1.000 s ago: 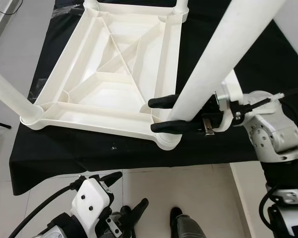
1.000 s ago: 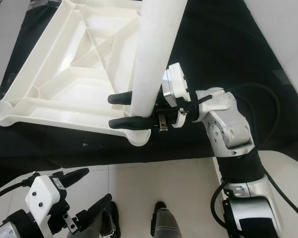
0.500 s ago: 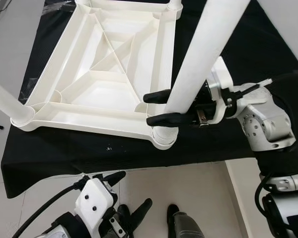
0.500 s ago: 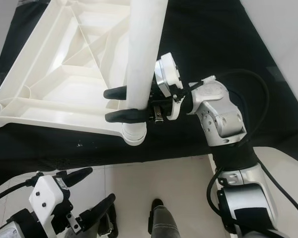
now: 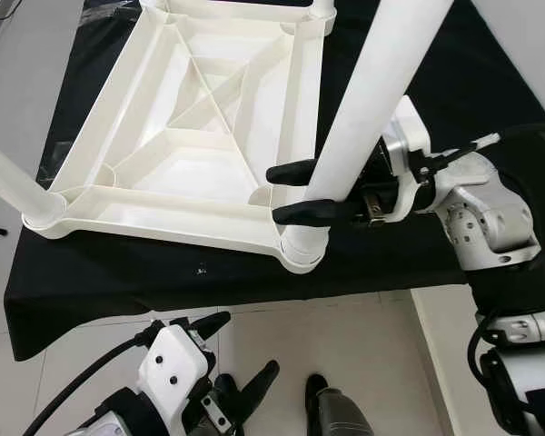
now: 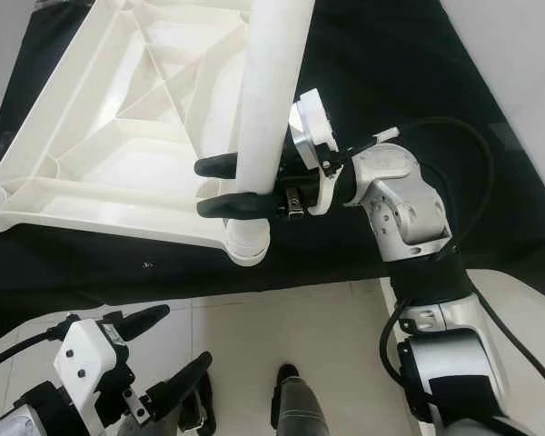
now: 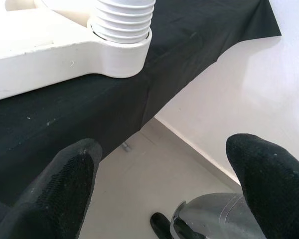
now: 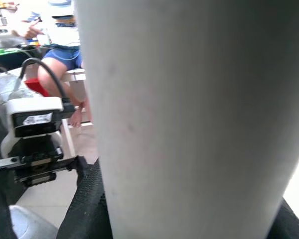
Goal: Building children table
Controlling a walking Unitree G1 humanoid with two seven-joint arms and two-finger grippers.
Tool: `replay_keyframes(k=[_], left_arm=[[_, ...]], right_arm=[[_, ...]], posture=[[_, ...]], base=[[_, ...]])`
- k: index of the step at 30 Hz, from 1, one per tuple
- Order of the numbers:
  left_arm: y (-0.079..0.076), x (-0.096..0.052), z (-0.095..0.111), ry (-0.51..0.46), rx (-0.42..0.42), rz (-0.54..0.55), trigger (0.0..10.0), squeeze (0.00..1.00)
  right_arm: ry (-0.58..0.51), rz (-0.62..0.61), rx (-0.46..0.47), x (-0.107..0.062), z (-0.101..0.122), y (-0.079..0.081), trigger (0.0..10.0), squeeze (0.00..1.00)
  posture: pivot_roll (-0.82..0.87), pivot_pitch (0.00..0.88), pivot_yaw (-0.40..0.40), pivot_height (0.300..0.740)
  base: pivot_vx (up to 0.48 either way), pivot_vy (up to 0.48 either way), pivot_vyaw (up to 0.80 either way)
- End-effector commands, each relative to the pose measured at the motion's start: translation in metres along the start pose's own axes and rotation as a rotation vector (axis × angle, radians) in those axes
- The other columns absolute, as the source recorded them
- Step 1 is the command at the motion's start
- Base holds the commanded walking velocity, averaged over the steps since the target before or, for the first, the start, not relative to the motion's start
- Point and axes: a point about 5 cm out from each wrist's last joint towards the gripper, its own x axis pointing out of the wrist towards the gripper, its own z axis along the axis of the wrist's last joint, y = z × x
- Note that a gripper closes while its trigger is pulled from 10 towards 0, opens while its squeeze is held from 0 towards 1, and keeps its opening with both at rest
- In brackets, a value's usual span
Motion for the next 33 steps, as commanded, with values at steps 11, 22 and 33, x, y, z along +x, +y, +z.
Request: replay_keyframes(k=[11,22,33], left_arm=[[-0.003,0.0,-0.005,0.017,-0.016,0.0,10.0,0.0],[-0.001,0.003,-0.006,0.012,-0.016,0.0,10.0,0.0],[0.001,0.005,-0.008,0.01,-0.015,0.003,10.0,0.0]], right_arm=[[0.144,-0.019,0.018,0.009,-0.029,0.014,10.0,0.0],[0.212,-0.331,0.083,0.003,-0.034,0.009,10.0,0.0],[0.219,-0.513,0.127,-0.003,-0.037,0.014,10.0,0.0]], posture=[[-0.01,0.392,-0.018,0.74],[-0.03,0.387,-0.019,0.74],[-0.04,0.379,-0.021,0.74]], base=[[0.0,0.0,0.0],[0.0,0.0,0.0],[0.0,0.0,0.0]])
